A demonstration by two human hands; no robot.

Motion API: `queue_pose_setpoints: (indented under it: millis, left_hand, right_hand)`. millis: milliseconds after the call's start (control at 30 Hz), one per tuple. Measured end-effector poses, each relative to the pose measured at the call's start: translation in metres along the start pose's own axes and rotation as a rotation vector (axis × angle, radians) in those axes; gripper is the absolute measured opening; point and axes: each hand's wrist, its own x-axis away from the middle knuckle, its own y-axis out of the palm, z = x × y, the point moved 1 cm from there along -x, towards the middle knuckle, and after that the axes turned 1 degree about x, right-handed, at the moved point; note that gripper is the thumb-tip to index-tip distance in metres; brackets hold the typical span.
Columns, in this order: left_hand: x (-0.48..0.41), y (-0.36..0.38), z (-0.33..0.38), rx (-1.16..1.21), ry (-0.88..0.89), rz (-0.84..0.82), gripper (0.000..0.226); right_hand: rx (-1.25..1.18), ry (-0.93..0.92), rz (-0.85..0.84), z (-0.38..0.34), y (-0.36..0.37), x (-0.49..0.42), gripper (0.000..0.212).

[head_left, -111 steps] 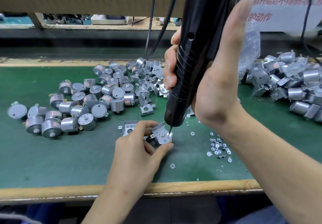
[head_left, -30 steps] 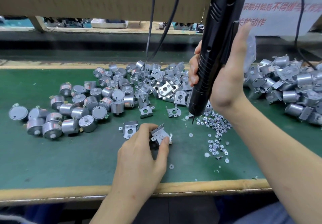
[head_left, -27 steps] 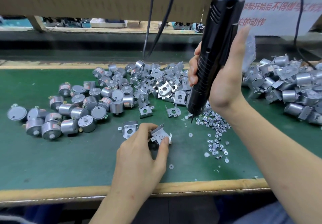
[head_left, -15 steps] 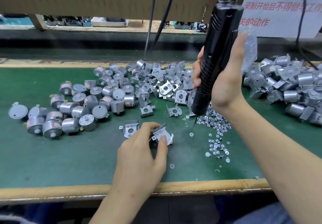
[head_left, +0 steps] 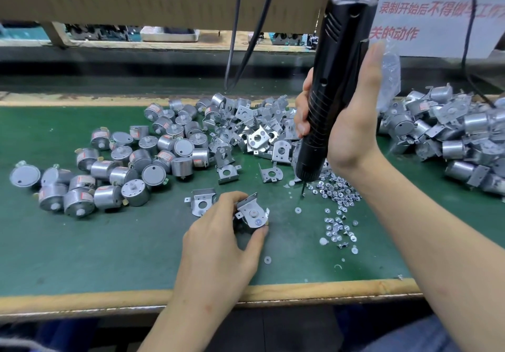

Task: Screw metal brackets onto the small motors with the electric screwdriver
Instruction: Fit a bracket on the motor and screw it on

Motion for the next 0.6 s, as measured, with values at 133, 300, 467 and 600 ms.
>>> queue_pose_setpoints:
  millis: [133, 300, 467, 600]
  left_hand:
    - [0.0, -0.0001, 0.0002, 0.005, 0.0, 0.005, 0.037]
    - [-0.0003, 0.0, 0.0013, 0.005, 0.008, 0.009, 0.038]
    - [0.0007, 0.0005, -0.0008, 0.02, 0.021, 0.016, 0.038]
    - [0.0008, 0.0006, -0.001, 0.016, 0.023, 0.007, 0.038]
  right_hand:
    - [0.016, -0.007, 0.001, -0.0004, 0.0015, 0.0014, 0.069]
    - [0.007, -0.004, -0.005, -0.0008, -0.0008, 0.0003, 0.069]
    - [0.022, -0.019, -0.002, -0.0006, -0.0027, -0.0004, 0.07]
    - [0.02, -0.011, -0.007, -0.0002, -0.0029, -0.0004, 0.07]
